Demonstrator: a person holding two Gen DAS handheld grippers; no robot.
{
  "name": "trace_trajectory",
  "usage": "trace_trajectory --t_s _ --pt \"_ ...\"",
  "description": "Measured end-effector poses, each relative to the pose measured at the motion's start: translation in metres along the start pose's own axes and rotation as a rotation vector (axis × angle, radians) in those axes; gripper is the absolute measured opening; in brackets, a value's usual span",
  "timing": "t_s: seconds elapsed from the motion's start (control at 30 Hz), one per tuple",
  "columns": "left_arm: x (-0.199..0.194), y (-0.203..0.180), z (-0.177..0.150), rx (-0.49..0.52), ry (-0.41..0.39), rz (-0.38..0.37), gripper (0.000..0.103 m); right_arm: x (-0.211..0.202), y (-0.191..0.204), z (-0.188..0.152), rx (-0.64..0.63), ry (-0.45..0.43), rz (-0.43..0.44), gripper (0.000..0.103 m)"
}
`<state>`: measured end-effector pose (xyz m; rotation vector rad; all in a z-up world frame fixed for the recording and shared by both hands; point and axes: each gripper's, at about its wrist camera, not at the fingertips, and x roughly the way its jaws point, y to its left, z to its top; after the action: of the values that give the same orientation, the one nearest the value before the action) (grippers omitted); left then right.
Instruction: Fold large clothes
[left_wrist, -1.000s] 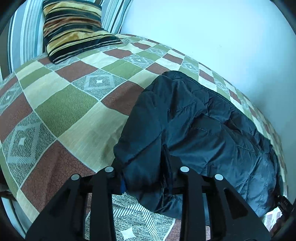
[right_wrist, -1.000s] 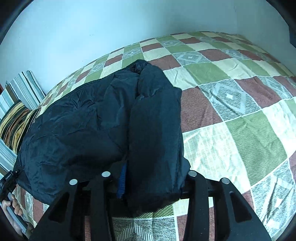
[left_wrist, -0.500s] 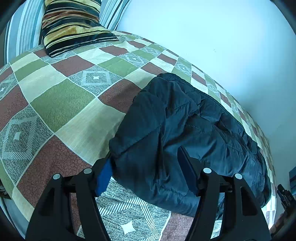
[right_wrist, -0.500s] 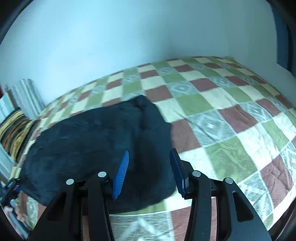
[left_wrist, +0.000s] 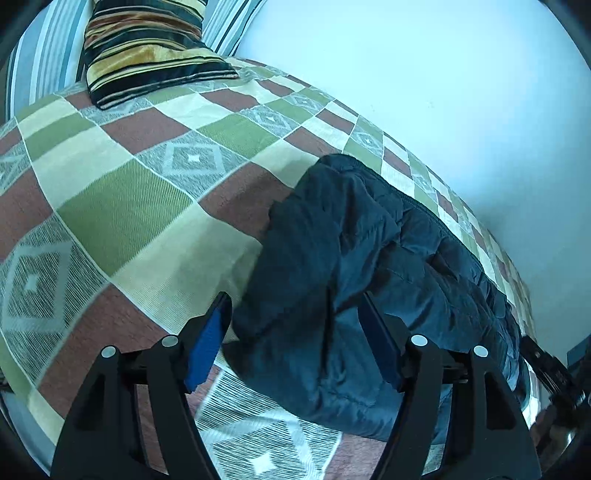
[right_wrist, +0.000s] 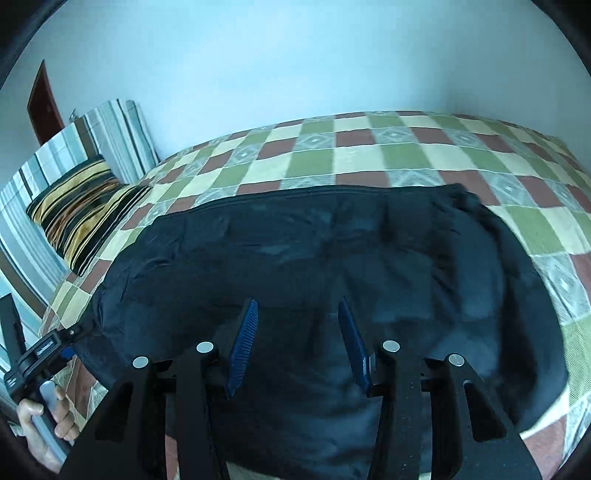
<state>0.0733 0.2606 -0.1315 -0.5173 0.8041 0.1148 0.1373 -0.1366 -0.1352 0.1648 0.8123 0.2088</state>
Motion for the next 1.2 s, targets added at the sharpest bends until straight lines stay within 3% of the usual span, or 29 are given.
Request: trace_trajectory --t_s 0.13,0.23,0.4,0.5,0.83,1.03,1.2 --pt "0.001 0.004 0.013 0.036 0.020 0.002 0.074 0.016 0.015 -0.001 -0.006 0.030 0.001 0.046" --pt "0.007 0.008 0.028 0.040 0.061 -0.037 0.074 0.026 0.021 -0.004 -0.011 0.053 -0.006 0.046" --pt "0.030 0.003 0.052 0.096 0.182 -0.124 0.074 0.039 0.026 -0.012 -0.030 0.080 -0.035 0.046" --pt "0.052 -0.001 0.061 0.159 0.261 -0.112 0.074 0.046 0.029 -0.018 -0.046 0.086 -0.053 0.046" --pt "0.098 -0.009 0.068 0.236 0.433 -0.156 0.074 0.067 0.027 -0.030 -0.059 0.133 -0.083 0.046" --pt "0.126 0.002 0.072 0.170 0.559 -0.237 0.079 0.068 0.027 -0.030 -0.059 0.133 -0.082 0.046" --pt "0.131 -0.009 0.070 0.223 0.579 -0.223 0.081 0.068 0.027 -0.031 -0.061 0.131 -0.086 0.046"
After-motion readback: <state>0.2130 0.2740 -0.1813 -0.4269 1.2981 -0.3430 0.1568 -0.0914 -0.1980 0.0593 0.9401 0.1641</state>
